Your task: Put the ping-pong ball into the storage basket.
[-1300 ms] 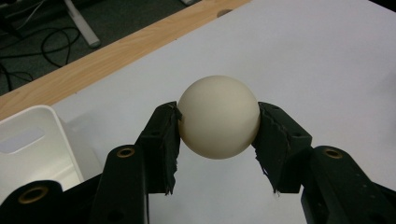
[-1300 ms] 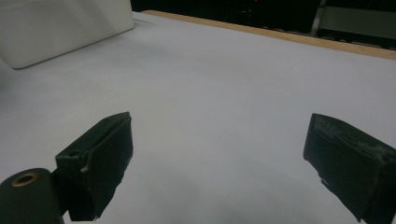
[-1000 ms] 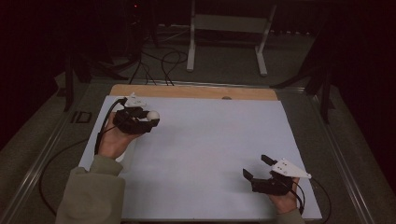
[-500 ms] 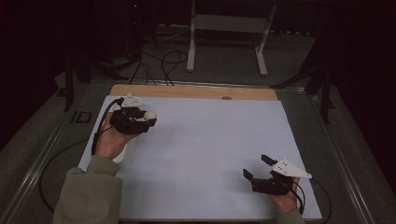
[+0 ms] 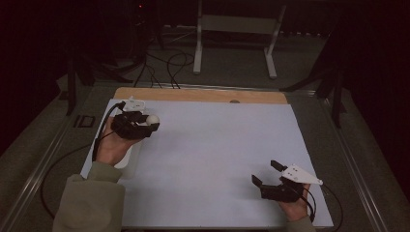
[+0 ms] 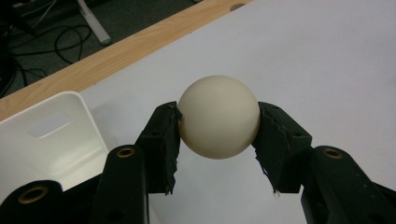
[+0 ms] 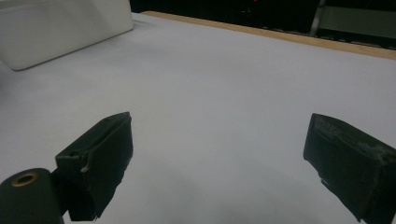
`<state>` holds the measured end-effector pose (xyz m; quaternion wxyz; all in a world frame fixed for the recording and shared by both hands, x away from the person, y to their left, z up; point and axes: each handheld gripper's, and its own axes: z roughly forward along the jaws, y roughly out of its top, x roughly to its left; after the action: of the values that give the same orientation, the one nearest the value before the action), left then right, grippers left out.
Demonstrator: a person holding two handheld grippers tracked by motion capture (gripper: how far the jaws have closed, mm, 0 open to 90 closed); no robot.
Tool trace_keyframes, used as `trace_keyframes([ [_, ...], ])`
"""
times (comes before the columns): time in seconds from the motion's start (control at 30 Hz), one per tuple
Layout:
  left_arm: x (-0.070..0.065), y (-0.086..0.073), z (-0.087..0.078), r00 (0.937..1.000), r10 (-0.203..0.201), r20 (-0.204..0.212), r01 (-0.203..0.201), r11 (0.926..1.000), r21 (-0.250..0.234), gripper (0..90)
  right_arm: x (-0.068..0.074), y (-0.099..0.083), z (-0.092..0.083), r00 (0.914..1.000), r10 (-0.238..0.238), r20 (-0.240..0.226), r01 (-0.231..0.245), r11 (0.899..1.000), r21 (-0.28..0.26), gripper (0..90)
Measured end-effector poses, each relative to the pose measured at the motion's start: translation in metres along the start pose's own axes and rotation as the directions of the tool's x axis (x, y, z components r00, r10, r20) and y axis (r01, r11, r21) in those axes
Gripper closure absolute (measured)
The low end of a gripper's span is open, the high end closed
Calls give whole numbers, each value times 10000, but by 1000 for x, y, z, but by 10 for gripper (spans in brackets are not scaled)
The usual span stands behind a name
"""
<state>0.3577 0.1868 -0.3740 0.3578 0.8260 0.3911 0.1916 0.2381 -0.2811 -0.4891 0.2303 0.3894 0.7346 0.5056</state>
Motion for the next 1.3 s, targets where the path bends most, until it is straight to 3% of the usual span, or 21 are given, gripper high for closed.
trace_keyframes([
  [1.3, 8, -6, -8, 9997, -171, -181, 170, 9999, -32, 515, 0, 0, 0, 10000, 6, -7, -6, 10000, 17, 79],
])
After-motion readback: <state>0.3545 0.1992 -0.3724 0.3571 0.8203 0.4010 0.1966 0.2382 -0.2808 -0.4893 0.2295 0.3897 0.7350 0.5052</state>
